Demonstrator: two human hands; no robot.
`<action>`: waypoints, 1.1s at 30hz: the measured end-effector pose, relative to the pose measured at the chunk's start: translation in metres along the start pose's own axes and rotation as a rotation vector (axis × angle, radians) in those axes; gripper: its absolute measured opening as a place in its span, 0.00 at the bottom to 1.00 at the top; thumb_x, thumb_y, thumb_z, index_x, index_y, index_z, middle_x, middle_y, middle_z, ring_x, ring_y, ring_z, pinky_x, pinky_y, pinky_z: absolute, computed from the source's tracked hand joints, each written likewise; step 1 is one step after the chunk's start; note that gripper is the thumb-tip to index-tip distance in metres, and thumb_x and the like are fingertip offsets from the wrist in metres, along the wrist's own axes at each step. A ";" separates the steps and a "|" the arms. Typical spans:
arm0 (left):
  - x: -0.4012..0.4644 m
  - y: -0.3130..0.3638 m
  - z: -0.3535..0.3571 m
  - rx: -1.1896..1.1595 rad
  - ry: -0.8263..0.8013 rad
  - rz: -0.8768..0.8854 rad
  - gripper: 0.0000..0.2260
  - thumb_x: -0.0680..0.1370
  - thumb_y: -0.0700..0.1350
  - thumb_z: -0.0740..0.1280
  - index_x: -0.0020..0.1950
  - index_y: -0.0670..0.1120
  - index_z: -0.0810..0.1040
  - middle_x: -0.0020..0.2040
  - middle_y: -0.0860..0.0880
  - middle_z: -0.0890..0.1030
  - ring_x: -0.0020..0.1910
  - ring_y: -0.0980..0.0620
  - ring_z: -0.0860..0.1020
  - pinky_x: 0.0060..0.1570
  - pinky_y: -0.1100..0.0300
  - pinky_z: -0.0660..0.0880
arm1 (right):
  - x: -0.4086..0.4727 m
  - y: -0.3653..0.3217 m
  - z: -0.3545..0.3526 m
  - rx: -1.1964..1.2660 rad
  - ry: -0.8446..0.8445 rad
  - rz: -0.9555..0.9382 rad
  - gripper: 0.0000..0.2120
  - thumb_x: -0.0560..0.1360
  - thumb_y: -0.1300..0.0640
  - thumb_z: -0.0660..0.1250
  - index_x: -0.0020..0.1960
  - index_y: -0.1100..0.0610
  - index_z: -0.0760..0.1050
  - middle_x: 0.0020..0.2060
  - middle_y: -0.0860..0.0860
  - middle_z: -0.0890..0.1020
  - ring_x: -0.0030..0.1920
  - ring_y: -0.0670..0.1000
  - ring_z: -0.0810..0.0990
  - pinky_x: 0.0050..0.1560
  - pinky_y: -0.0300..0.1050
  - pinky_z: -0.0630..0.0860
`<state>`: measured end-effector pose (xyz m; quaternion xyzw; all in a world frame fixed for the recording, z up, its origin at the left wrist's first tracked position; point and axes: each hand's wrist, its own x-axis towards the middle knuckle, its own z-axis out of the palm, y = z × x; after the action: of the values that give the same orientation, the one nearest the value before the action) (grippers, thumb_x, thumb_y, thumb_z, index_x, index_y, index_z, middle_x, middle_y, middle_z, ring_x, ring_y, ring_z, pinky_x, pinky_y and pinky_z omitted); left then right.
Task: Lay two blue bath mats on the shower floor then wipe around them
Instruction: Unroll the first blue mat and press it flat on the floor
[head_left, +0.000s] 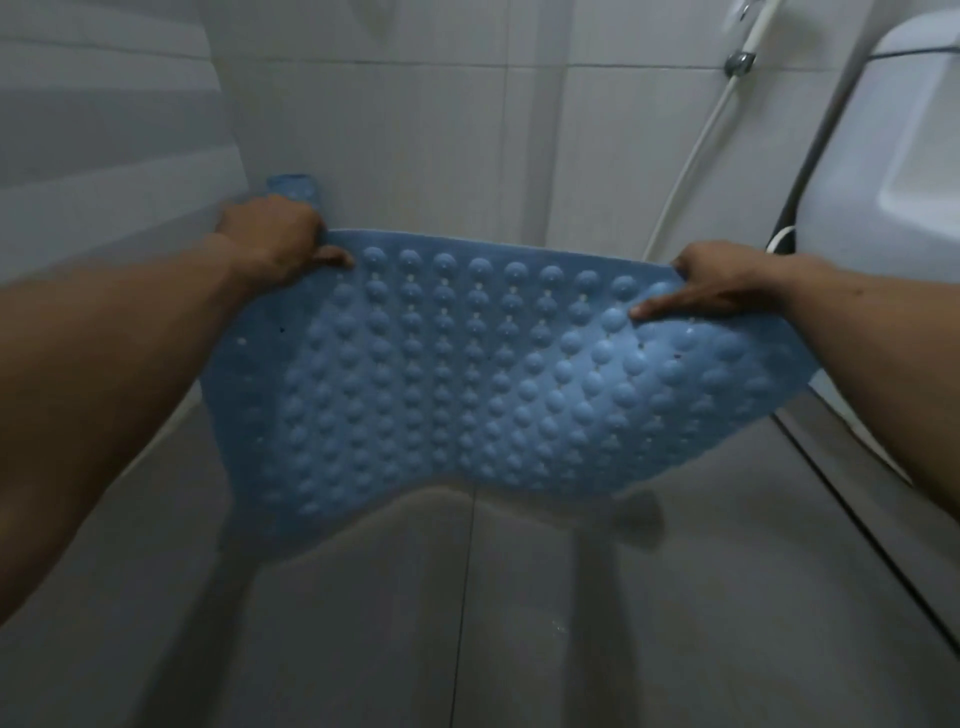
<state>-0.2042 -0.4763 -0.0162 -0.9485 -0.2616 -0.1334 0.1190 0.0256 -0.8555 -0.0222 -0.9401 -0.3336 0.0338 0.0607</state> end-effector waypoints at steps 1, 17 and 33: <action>0.003 0.002 -0.005 -0.006 -0.031 0.009 0.30 0.71 0.71 0.60 0.46 0.44 0.79 0.49 0.39 0.81 0.43 0.41 0.78 0.42 0.52 0.71 | 0.000 0.000 -0.008 0.013 0.010 0.008 0.32 0.61 0.26 0.72 0.40 0.55 0.81 0.36 0.49 0.84 0.38 0.49 0.83 0.42 0.44 0.75; 0.020 0.065 0.136 0.303 -0.238 0.263 0.30 0.72 0.71 0.61 0.55 0.46 0.80 0.55 0.42 0.82 0.55 0.42 0.81 0.51 0.53 0.75 | 0.074 0.026 0.144 -0.515 -0.047 -0.004 0.31 0.69 0.30 0.68 0.59 0.53 0.78 0.58 0.57 0.81 0.58 0.59 0.81 0.53 0.50 0.75; -0.026 0.089 0.298 -0.059 -0.471 0.003 0.26 0.81 0.60 0.55 0.74 0.47 0.62 0.73 0.39 0.65 0.70 0.38 0.65 0.67 0.40 0.63 | 0.057 0.001 0.311 -0.351 -0.032 0.072 0.30 0.80 0.49 0.57 0.79 0.55 0.52 0.77 0.60 0.56 0.77 0.60 0.55 0.75 0.61 0.54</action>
<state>-0.1215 -0.4748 -0.3171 -0.9568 -0.2769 0.0841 0.0272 0.0381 -0.7920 -0.3316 -0.9469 -0.3016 -0.0078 -0.1111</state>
